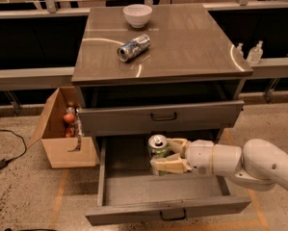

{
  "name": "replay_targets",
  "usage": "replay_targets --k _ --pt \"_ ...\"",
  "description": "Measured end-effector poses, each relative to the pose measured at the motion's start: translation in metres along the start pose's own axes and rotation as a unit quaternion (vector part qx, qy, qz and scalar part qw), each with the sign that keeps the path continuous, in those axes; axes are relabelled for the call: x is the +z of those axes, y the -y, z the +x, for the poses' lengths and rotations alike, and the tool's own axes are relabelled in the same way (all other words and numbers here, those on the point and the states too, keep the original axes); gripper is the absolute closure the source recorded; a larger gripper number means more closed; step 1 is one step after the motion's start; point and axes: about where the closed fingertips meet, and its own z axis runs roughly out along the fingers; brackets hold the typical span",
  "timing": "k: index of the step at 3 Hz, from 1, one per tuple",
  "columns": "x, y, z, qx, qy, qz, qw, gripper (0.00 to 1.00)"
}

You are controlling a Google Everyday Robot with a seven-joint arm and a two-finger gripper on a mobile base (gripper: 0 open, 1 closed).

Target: Place green can into middle drawer

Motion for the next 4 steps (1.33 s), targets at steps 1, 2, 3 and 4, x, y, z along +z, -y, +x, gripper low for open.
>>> replay_targets --k 1,2,3,4 --pt "0.01 0.027 0.029 -0.025 -0.007 0.017 0.9995 1.0" --pt "0.033 0.051 0.055 -0.056 0.001 0.009 0.9984 1.0" --pt "0.061 0.064 0.08 -0.087 0.024 -0.029 0.9955 1.0" --pt "0.082 0.066 0.102 -0.11 0.037 -0.067 0.991 1.0"
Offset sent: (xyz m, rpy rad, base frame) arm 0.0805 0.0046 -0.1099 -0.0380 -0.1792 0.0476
